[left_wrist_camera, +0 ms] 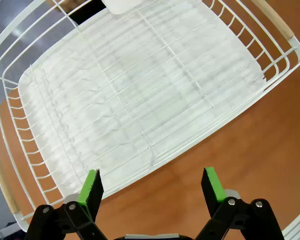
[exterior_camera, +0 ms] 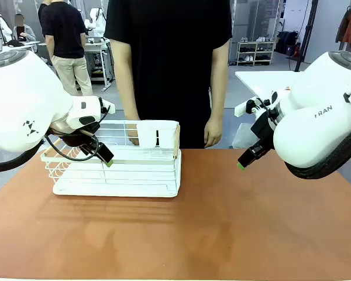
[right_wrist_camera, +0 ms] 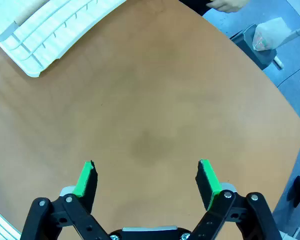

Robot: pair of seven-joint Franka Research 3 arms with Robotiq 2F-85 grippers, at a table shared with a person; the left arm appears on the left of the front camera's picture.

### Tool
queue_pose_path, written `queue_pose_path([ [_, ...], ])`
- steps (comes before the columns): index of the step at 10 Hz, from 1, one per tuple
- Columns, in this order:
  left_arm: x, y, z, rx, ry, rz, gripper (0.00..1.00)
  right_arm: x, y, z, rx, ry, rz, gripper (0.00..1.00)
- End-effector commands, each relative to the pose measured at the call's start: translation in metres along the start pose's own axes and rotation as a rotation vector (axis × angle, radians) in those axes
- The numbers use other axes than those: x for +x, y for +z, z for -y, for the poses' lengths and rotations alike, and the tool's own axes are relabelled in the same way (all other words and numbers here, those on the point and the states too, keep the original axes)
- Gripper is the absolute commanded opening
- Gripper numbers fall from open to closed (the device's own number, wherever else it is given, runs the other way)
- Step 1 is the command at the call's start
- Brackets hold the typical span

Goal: Clean the table.
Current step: Pick up the Lint Roller when the human hands it over.

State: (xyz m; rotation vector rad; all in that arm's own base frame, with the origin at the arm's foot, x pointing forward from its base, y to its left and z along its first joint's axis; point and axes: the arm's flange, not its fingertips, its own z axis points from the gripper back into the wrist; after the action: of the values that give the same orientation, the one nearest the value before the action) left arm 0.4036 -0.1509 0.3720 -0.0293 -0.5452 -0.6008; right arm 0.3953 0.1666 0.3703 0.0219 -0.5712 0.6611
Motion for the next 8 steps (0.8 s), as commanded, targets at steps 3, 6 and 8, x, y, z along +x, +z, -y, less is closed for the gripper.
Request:
queue_pose_path([
  [3,0.0,0.0,0.0002,0.0,0.0,0.0,1.0,0.0,0.0001,0.0,0.0,0.0,0.0,1.0],
  [6,0.0,0.0,0.0002,0.0,0.0,0.0,1.0,0.0,0.0001,0.0,0.0,0.0,0.0,1.0],
  [8,0.0,0.0,0.0002,0.0,0.0,0.0,1.0,0.0,0.0001,0.0,0.0,0.0,0.0,1.0],
])
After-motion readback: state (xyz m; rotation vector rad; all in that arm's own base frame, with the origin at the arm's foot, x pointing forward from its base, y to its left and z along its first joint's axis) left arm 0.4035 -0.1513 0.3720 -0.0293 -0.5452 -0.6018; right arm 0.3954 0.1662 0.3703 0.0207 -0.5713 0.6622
